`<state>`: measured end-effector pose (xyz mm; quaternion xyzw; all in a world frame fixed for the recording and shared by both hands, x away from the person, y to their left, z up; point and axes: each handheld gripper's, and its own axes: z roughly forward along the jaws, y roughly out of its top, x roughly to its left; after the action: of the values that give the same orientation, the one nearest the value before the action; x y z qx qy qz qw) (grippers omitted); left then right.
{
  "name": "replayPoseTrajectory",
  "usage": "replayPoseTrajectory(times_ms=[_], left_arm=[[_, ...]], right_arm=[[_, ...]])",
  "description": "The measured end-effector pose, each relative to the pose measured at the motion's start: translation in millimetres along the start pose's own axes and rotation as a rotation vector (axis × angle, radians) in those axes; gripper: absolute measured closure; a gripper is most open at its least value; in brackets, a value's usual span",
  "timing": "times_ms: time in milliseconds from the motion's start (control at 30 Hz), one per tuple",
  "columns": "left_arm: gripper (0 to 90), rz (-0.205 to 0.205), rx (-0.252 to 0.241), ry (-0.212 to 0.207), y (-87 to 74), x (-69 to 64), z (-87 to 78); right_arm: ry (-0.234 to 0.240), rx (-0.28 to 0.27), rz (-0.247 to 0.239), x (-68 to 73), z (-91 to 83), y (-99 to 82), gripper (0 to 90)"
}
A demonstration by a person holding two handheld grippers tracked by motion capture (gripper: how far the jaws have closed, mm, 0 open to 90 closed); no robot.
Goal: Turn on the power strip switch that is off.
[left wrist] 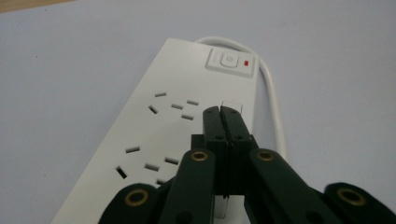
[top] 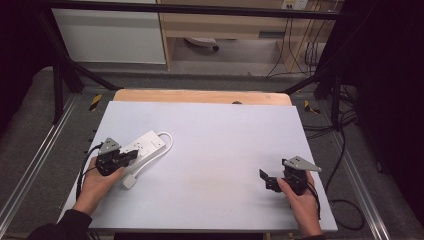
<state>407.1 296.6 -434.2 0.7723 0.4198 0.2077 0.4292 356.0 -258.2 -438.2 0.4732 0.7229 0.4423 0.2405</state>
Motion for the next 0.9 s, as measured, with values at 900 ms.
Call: replayPoseTrajectory(times_ms=[900], left_arm=[[79.3,-0.011,-0.071,-0.031,4.1,-5.0,-3.2]], right_arm=[[0.001,0.006,0.004,0.5,0.4,-0.2,3.7]])
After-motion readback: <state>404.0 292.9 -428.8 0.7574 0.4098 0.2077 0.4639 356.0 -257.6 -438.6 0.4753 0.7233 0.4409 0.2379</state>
